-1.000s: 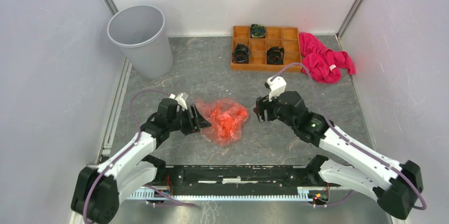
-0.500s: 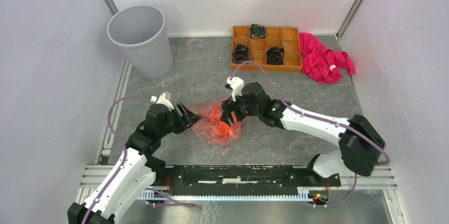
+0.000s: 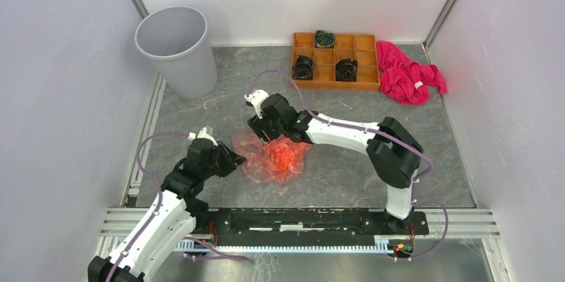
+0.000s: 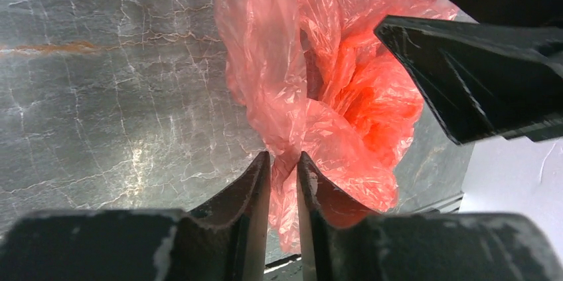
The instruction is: Put the trash bags into the trash bin
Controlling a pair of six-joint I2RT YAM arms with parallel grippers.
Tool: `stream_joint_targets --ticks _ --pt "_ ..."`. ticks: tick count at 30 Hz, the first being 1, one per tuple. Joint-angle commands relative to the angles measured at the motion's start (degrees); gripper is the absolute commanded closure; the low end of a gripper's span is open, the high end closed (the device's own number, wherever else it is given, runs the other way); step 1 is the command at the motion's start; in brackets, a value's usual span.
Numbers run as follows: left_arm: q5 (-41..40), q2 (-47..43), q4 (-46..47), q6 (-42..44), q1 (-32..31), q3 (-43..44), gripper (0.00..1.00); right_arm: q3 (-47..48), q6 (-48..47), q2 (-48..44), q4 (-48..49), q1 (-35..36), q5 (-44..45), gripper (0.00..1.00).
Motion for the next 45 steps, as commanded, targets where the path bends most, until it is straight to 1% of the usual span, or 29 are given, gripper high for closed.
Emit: stream_joint_targets --ticks 1,2,3,4,5,8,9,10,13,15,17,19,20,21,22,23,24,26,27,29,30,32,34,36,38,39,40,42,45 --pt "-2.22 -0.02 0.81 -1.83 0.0 -0.54 0.74 4.89 -3.67 3.59 -3.38 -0.89 0.43 0.33" --pt "-2.54 0.06 0.83 -1.76 0.0 -0.64 0.75 4.85 -3.62 4.0 -3.38 -1.13 -0.43 0.35" --pt "-2.78 0.14 0.85 -1.71 0.0 -0.66 0.76 4.56 -3.68 4.49 -3.14 -1.42 -1.26 0.4" --pt "-2.86 0.23 0.9 -1.62 -0.01 -0.66 0.77 4.25 -3.68 4.72 -3.12 -1.65 -2.26 0.49" --pt "-2.97 0.46 0.87 -1.43 -0.02 -0.62 0.79 3.71 -3.68 4.74 -2.86 -1.97 -3.4 0.57" --pt "-3.62 1.56 1.48 -0.54 0.06 -0.15 0.85 2.49 -3.81 3.31 -2.06 -2.77 -4.91 0.9" --pt "-3.95 1.96 1.86 -0.14 0.02 0.42 0.87 2.65 -4.09 2.35 -2.48 -3.18 -4.19 0.97" --pt "-4.31 3.22 2.2 0.44 0.0 1.42 0.88 2.97 -4.48 1.2 -3.21 -3.67 -2.9 0.99" --pt "-5.65 8.41 3.57 3.95 0.08 8.46 0.94 6.0 -7.34 -4.04 -6.06 -6.77 -0.06 1.0" --pt "-7.96 13.92 3.74 8.27 0.08 17.2 0.98 11.23 -10.06 -7.51 -9.92 -9.94 2.8 1.0" --pt "-8.99 20.69 2.94 13.99 0.08 29.87 0.98 17.96 -12.09 -10.38 -14.55 -11.68 7.32 1.0" --pt "-7.42 27.5 -0.18 19.55 0.14 45.5 0.98 28.32 -15.09 -13.07 -19.37 -12.12 11.44 1.0" --pt "-4.84 30.33 -1.58 21.74 0.12 52.68 0.98 32.38 -15.82 -14.59 -20.79 -11.99 11.03 1.0" --pt "-2.15 32.06 -2.02 23.15 0.14 59.19 0.98 34.17 -15.9 -17.14 -20.69 -11.95 9.18 1.0" --pt "-0.02 32.74 -1.69 23.84 0.13 64.88 0.98 33.13 -15.9 -20.71 -18.74 -11.94 7.2 1.0" --pt "1.72 32.46 -0.66 23.83 0.08 66.68 0.98 29.77 -15.77 -24.86 -15.62 -11.97 3.95 1.0" --pt "2.67 31.42 1.26 23.3 0.07 66.62 0.98 23.45 -15.33 -29.83 -10.69 -11.91 1.82 0.99" --pt "2.37 27.2 5.67 20.79 0.08 61.19 0.98 8.85 -14.47 -39.09 -0.62 -11.94 -1.75 0.97" --pt "1.47 24.96 6.82 19.78 0.12 56.59 0.98 2.14 -14.07 -42.69 4.58 -11.91 -2.24 0.96" --pt "-1.0 20.27 6.94 17.39 0.1 46.0 0.98 -12.16 -12.78 -48.41 9.78 -11.87 -0.32 0.97" --pt "-2.3 19.0 5.49 16.18 0.08 40.64 0.98 -17.41 -11.71 -49.53 10.6 -11.97 0.88 0.99" --pt "-3.85 17.37 2.07 14.07 0.08 30.48 0.98 -25.41 -8.63 -50.18 9.18 -11.92 2.07 0.99" --pt "-3.89 15.5 0.9 11.66 0.08 21.85 0.98 -31.92 -4.96 -49.92 8.99 -11.94 -0.41 0.99" --pt "-1.56 12.73 2.75 9.41 0.08 16.16 0.98 -35.34 -2.68 -49.83 9.18 -11.97 -2.95 0.99" --pt "0.93 10.71 5.92 8.6 0.12 15.27 0.98 -34.53 -2.31 -49.81 9.25 -11.98 -3.66 0.99" --pt "2.17 10.82 7.55 8.86 0.16 17.14 0.98 -31.98 -3.24 -49.38 9.05 -11.96 -3.68 0.99" --pt "3.68 11.87 8.89 9.83 0.23 20.53 0.98 -27.34 -4.74 -48.42 6.52 -11.96 -3.69 0.99" --pt "7.67 16.55 8.39 13.0 0.18 32.21 0.98 -15.55 -7.46 -45.47 1.25 -11.89 -3.49 0.99" --pt "13.63 25.36 2.5 17.74 0.08 55.41 0.98 4.17 -10.65 -41.45 -6.12 -11.95 -6.53 0.99"
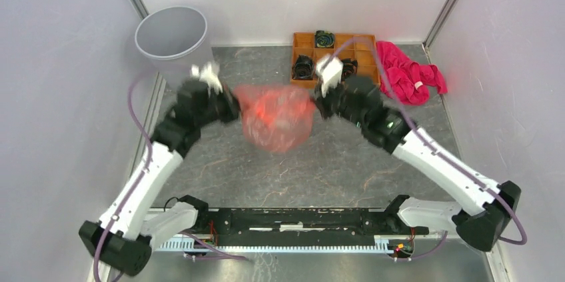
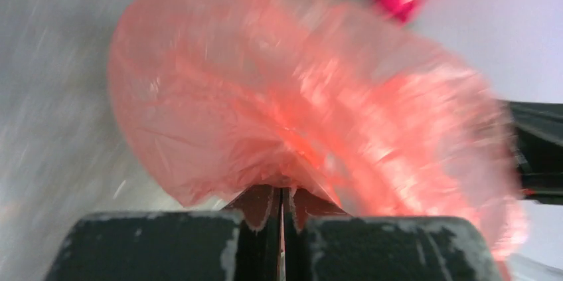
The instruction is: Put the trash bags into the trash bin
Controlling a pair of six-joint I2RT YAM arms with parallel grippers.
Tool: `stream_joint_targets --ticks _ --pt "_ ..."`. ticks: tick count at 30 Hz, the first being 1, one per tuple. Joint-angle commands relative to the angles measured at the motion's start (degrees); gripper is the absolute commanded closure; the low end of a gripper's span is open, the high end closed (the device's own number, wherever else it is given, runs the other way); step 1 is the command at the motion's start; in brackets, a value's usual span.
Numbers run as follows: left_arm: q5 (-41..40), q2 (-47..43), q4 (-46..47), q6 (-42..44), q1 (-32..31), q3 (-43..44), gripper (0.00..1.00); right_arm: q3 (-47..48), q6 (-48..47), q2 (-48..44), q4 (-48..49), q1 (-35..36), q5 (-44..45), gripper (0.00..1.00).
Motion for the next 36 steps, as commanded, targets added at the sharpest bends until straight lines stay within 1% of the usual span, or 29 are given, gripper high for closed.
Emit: stream_joint_targets --ticks 1,2,3,4,5,6,8,9,11,12,14,15,17,19,21,22,23,26,28,29,30,32,35,36 --pt "10.7 8.56 4.89 6.1 0.07 34.88 0.98 29.68 -3.8 1.28 1.7 0.0 -4.78 0.99" --pt "11.39 9.35 4.59 6.29 0.07 39.86 0.98 32.05 -3.62 0.64 2.48 -0.01 -6.02 0.99" --pt "11.25 9.27 4.98 6.12 0.07 42.67 0.98 32.2 -3.05 -0.43 3.96 -0.01 -6.55 0.99" --pt "10.43 8.37 6.55 5.68 0.07 43.62 0.98 30.37 -2.28 -2.33 6.25 0.06 -6.84 0.99" --pt "9.02 6.97 7.61 5.02 0.07 41.87 0.98 27.54 -1.46 -3.78 8.83 0.01 -6.65 0.99" --pt "7.07 4.39 8.41 4.22 0.07 38.96 0.98 23.06 -1.18 -5.88 10.89 0.02 -5.91 0.98" --pt "3.31 0.59 9.23 2.09 0.07 28.44 0.98 13.62 1.13 -8.37 13.08 -0.02 -2.55 0.97" --pt "2.06 -0.69 8.21 1.02 0.07 22.73 0.98 8.88 2.08 -8.52 12.39 0.04 0.67 0.98" --pt "2.21 -0.72 3.76 0.19 0.08 11.67 0.98 0.95 4.0 -7.2 9.19 -0.06 3.32 1.0" --pt "3.41 -0.18 2.0 0.47 0.09 6.09 0.98 -2.59 5.16 -6.25 7.76 -0.07 2.3 0.99" --pt "6.21 -0.69 0.57 0.66 0.14 -3.45 0.98 -9.96 5.24 -5.24 7.01 -0.05 -4.11 1.0" --pt "7.24 -2.27 0.59 0.42 0.13 -6.97 0.98 -13.02 5.79 -5.59 7.15 -0.05 -7.45 1.0" --pt "7.69 -7.89 0.55 -0.38 0.11 -9.83 0.98 -15.89 5.95 -7.18 8.02 -0.13 -16.33 1.0" --pt "7.95 -11.72 0.54 -0.04 0.14 -7.07 0.98 -12.73 5.41 -8.06 6.6 -0.07 -24.72 0.99" --pt "9.33 -10.89 1.25 1.42 0.08 0.15 0.98 -3.81 5.72 -7.84 4.37 -0.02 -28.46 1.0" --pt "10.1 -8.03 1.19 2.81 0.11 6.68 0.98 1.2 6.56 -7.53 4.29 -0.05 -28.08 1.0" --pt "10.28 -6.37 0.5 3.57 0.15 10.23 0.98 5.73 7.29 -6.99 3.87 -0.07 -26.17 1.0" --pt "7.82 2.25 -2.66 7.26 0.16 26.34 0.98 20.27 8.49 -2.62 0.3 -1.74 -17.53 1.0" --pt "4.17 5.59 -4.33 8.32 0.1 31.54 0.98 26.5 9.82 0.94 -1.53 -4.49 -14.19 1.0" --pt "2.5 6.49 -4.44 8.84 0.1 33.14 0.98 27.99 10.34 2.3 -1.85 -6.01 -13.11 1.0" --pt "1.12 6.75 -4.04 9.1 0.08 32.88 0.98 28.28 10.7 3.71 -2.08 -7.18 -12.12 1.0" --pt "-1.84 6.64 -3.0 8.46 0.11 27.6 0.98 26.09 11.46 6.39 -2.78 -9.53 -11.59 1.0" --pt "-1.51 7.68 -3.16 7.8 0.16 16.01 0.98 17.92 11.78 11.05 -5.33 -12.86 -17.04 1.0" --pt "-1.34 8.08 -3.7 7.67 0.17 12.15 0.98 13.19 11.32 11.77 -5.38 -13.14 -20.13 1.0"
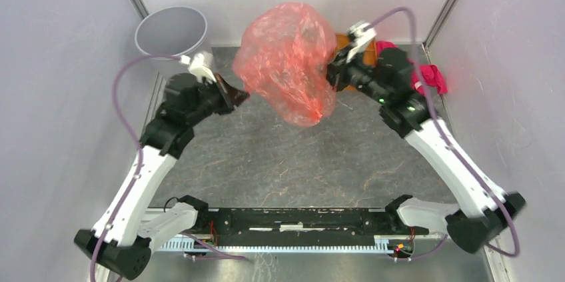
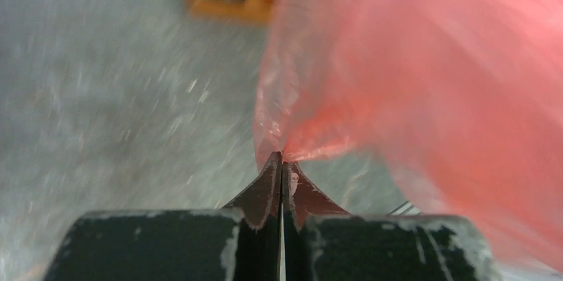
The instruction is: Put the trash bags into the trash bin
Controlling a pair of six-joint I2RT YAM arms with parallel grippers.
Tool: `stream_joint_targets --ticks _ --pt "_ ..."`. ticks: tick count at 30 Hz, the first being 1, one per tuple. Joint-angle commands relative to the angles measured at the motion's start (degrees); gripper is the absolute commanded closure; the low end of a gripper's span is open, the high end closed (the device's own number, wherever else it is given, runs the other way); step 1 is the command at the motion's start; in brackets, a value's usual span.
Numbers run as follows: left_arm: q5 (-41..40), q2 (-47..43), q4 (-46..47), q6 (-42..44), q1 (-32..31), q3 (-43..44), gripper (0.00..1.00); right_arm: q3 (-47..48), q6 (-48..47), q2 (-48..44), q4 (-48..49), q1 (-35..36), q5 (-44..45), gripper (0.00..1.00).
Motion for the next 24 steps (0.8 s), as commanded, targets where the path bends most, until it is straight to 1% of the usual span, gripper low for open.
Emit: stream_joint_targets --ticks 1,2,3,5,6,7,8,10,11,12,13,14,16,17,18,19,21,22,23,24 --pt "-2.1 3.57 -5.67 1.74 0.16 -15.2 0.98 -18.01 0.29 9.48 -8.32 -2.11 -9.08 1.0" --pt "-1.4 2.79 -5.82 1.22 0.16 -18.5 0.98 -21.95 -1.05 9.6 -7.92 -2.03 -14.52 1.0" --pt "-0.38 1.02 -5.5 0.31 0.23 -21.18 0.98 -25.5 -1.98 9.21 -8.82 -1.74 -16.37 1.0" --pt "3.14 -3.99 -3.89 -1.9 0.21 -24.73 0.98 -28.86 -4.19 5.93 -11.91 0.25 -17.24 1.0" --pt "5.11 -6.61 -3.88 -2.09 0.23 -24.24 0.98 -27.84 -6.07 3.77 -14.98 2.69 -17.1 1.0" --pt "6.28 -8.65 -4.28 -2.11 0.17 -22.08 0.98 -26.03 -7.25 1.62 -18.01 5.07 -17.01 1.0" --pt "6.63 -10.52 -4.67 -1.85 0.21 -19.2 0.98 -23.49 -7.53 -0.2 -18.99 6.93 -17.89 1.0" --pt "6.32 -11.72 -4.35 -1.43 0.17 -11.0 0.98 -18.02 -4.87 -3.07 -16.52 7.89 -23.98 1.0" --pt "5.74 -10.81 -3.79 -1.41 0.21 -6.96 0.98 -15.45 -2.2 -3.55 -13.65 6.95 -25.46 1.0" --pt "4.83 -8.04 -3.67 -1.41 0.17 -2.66 0.98 -11.73 1.48 -3.07 -10.81 4.87 -24.82 1.0" --pt "3.52 -5.04 -4.5 -1.49 0.16 1.25 0.98 -9.3 6.06 -1.92 -8.21 0.8 -25.34 1.0" --pt "2.18 -1.33 -5.65 -1.2 0.18 5.24 0.98 -8.06 10.65 0.04 -4.87 -4.29 -28.33 1.0" --pt "-1.21 5.18 -7.64 0.06 0.16 9.94 0.98 -9.55 24.29 4.05 11.02 -11.89 -35.9 1.0" --pt "-3.6 7.68 -7.92 0.59 0.2 10.09 0.98 -11.23 30.47 6.48 17.0 -14.53 -37.18 1.0" --pt "-5.33 9.76 -8.39 1.01 0.41 9.2 0.98 -12.77 33.67 8.63 20.18 -16.15 -37.3 1.0" --pt "-5.86 11.39 -8.61 1.33 0.67 7.75 0.98 -14.3 34.61 10.76 21.48 -17.09 -37.82 1.0" --pt "-4.09 12.28 -8.09 1.61 1.11 2.85 0.98 -18.45 31.13 13.7 19.57 -16.9 -38.24 1.0" --pt "-3.15 11.32 -6.41 1.24 1.13 -0.94 0.98 -22.22 26.9 13.63 17.93 -15.93 -38.1 1.0" --pt "-2.27 9.56 -5.15 0.58 1.17 -4.83 0.98 -24.2 23.88 13.0 14.76 -15.02 -37.26 1.0" --pt "-1.84 7.34 -3.77 -0.21 1.13 -8.37 0.98 -27.12 18.88 11.9 11.44 -14.11 -35.56 1.0"
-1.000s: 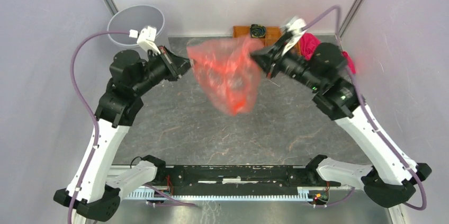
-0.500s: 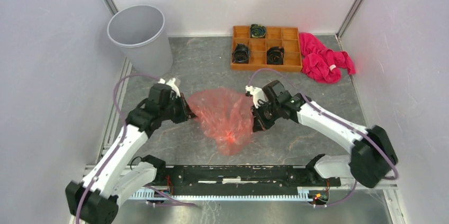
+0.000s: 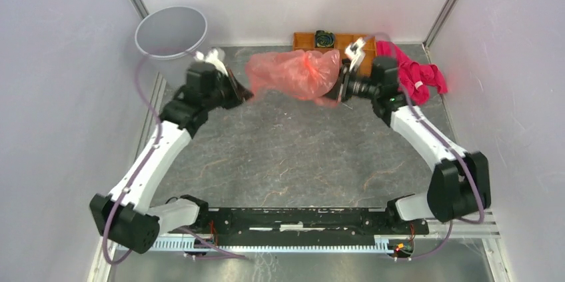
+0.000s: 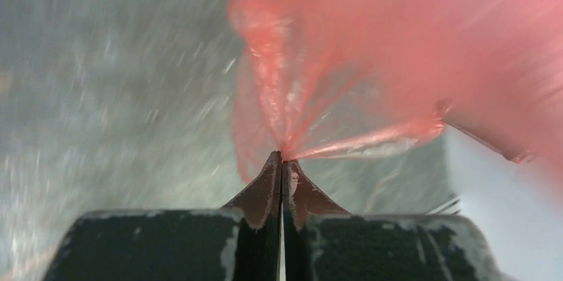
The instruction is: Put the trash bags into the trash bin
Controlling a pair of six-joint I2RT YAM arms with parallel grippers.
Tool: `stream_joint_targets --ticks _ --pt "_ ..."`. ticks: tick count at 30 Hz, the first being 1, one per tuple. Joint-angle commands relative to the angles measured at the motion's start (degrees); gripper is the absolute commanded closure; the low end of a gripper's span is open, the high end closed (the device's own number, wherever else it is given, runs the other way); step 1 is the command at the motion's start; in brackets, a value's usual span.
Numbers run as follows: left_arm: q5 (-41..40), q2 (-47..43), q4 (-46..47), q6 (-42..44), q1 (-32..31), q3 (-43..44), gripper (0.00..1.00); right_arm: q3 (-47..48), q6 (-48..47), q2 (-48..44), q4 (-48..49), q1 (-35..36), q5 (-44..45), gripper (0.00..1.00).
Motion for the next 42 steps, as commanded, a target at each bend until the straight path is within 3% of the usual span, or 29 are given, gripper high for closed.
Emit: stream_joint_targets --ticks 1,5,9,15,18,24,28,33,42 --pt "0.86 -4.38 -2.0 -0.42 0.36 -14.29 0.98 -13.02 -10.01 -0.54 -10.95 4.28 -0.3 1.0" --pt "8.81 -13.64 -1.91 -0.31 0.37 -17.81 0.98 -17.19 -19.7 -8.06 -21.27 8.68 3.54 1.0" --pt "9.99 -20.63 -1.82 1.62 0.36 -13.05 0.98 -11.91 -21.1 -14.08 -25.25 10.05 5.11 1.0" --pt "4.75 -17.85 -4.1 4.56 0.36 -6.75 0.98 -2.84 -23.72 -14.86 -25.32 10.06 16.06 1.0" --pt "6.38 -16.37 -5.85 5.84 0.36 -6.08 0.97 -1.49 -23.46 -13.56 -25.28 9.99 15.9 1.0" --pt "7.73 -21.0 -6.76 6.12 0.36 -8.26 0.42 -5.08 -19.42 -16.65 -18.87 10.04 18.78 1.0" --pt "8.48 -20.21 -9.9 6.09 0.36 -6.2 0.16 -3.18 -18.8 -17.26 -16.4 9.99 19.97 1.0" --pt "6.86 -18.21 -13.38 6.95 0.36 -2.89 0.07 1.68 -20.3 -17.73 -15.2 10.01 20.06 1.0" --pt "9.58 -18.11 -12.06 5.98 0.36 -2.34 0.02 5.4 -20.99 -21.7 -10.31 10.0 21.05 1.0"
